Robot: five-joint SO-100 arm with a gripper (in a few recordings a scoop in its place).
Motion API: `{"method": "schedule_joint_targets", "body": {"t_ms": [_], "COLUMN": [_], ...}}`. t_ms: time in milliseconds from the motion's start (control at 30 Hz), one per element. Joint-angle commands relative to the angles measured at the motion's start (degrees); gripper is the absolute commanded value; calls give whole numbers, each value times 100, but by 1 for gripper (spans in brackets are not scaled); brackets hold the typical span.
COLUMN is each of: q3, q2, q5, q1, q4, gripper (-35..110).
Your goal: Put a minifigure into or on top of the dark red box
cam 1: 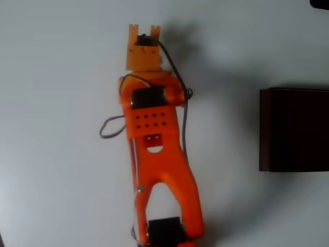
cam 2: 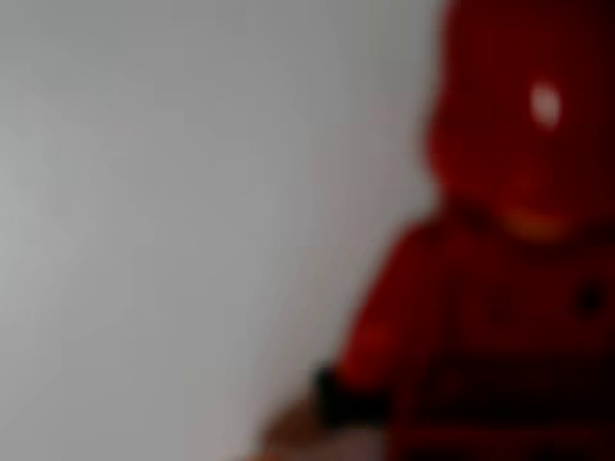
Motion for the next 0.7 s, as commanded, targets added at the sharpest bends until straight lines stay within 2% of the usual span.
{"method": "schedule_joint_targets", "body": {"t_ms": [0, 500, 667], "q3": [-281, -800, -1116], "q2": [53, -255, -308], "q5": [62, 35, -70], "q1": [-88, -53, -18], "q4": [79, 281, 633], "gripper": [13, 2, 1]}}
